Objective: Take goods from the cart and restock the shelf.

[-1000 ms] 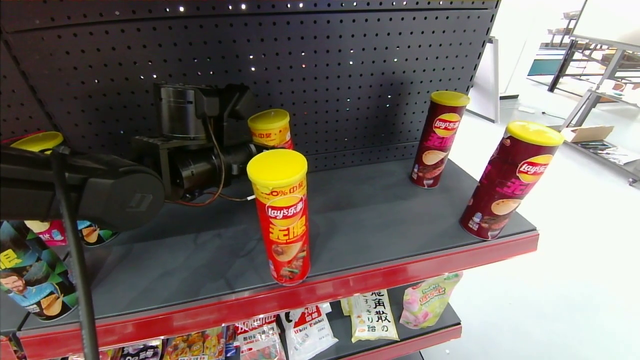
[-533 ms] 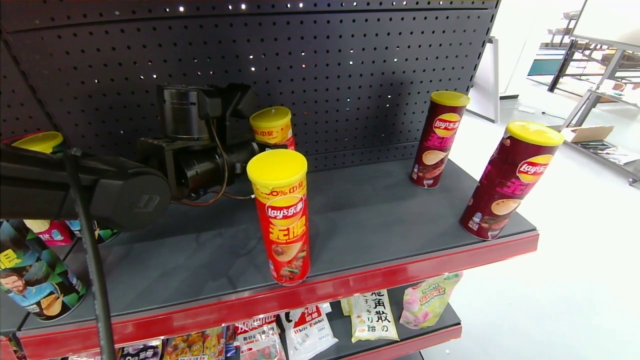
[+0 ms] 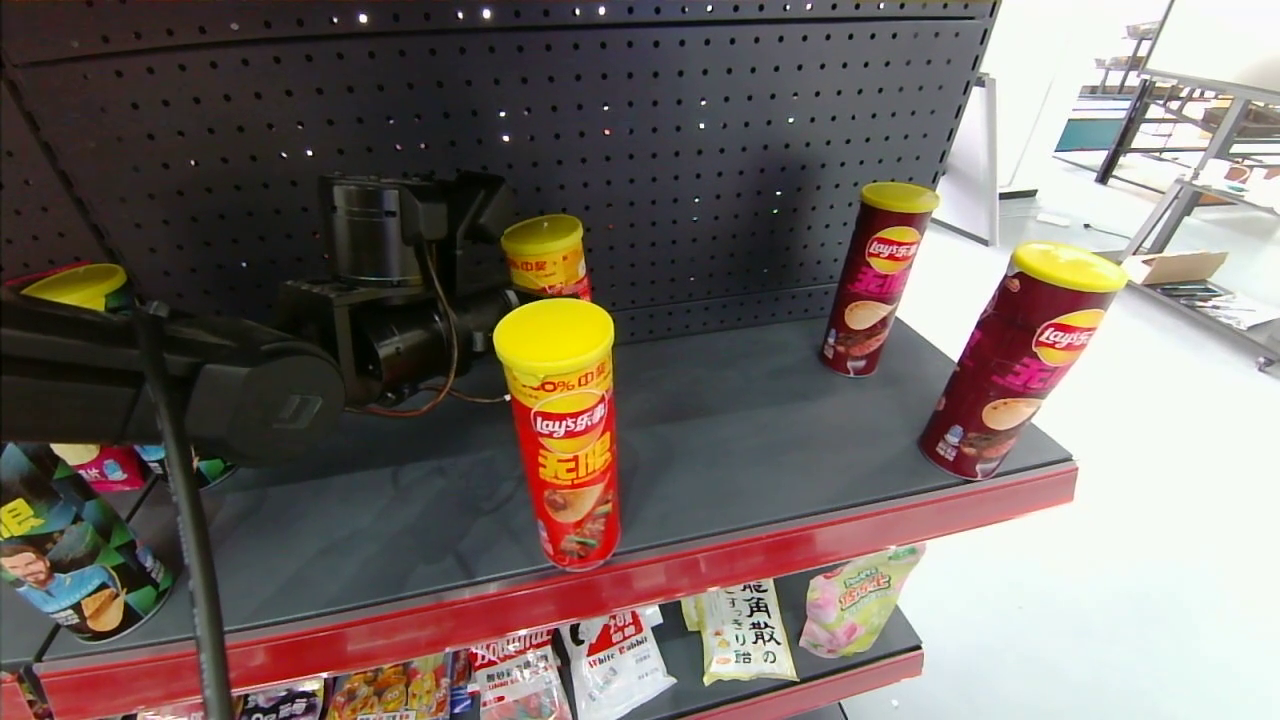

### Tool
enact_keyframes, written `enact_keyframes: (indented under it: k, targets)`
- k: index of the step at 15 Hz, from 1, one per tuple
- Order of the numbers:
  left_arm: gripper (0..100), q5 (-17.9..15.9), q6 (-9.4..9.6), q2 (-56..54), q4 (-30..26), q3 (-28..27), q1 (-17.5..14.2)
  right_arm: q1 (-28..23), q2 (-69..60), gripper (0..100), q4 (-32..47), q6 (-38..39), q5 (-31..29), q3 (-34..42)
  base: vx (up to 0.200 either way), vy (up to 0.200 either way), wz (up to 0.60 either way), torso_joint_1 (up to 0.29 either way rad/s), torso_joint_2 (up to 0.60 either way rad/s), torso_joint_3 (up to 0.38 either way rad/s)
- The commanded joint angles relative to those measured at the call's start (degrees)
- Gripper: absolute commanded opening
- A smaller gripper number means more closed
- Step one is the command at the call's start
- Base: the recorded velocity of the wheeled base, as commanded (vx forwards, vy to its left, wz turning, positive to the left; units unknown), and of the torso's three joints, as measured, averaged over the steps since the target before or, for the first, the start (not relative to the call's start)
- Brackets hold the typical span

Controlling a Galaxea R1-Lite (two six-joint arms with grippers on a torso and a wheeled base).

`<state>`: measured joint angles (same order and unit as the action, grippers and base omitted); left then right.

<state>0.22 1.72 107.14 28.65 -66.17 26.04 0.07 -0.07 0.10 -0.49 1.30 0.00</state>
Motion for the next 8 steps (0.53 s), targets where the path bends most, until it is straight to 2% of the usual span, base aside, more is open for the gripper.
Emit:
enact_keyframes:
  k: [1,5,8]
  targets:
    - [100,0.1,0.04,0.0,-0.1,0.1,-0.1,0.0,0.1,100,0.0,0.0,0.0,0.0,0.0,0.0,0.0,0.0,0.0,0.0]
    - [100,0.4,-0.05,-0.7,-0.3,0.7,-0.1,0.0,0.1,100,0.0,0.0,0.0,0.0,0.0,0.0,0.0,0.0,0.0,0.0]
    - [100,0.4,-0.05,-3.4,-0.5,4.3,-0.6,0.0,0.1,100,0.0,0.0,0.0,0.0,0.0,0.0,0.0,0.0,0.0,0.0]
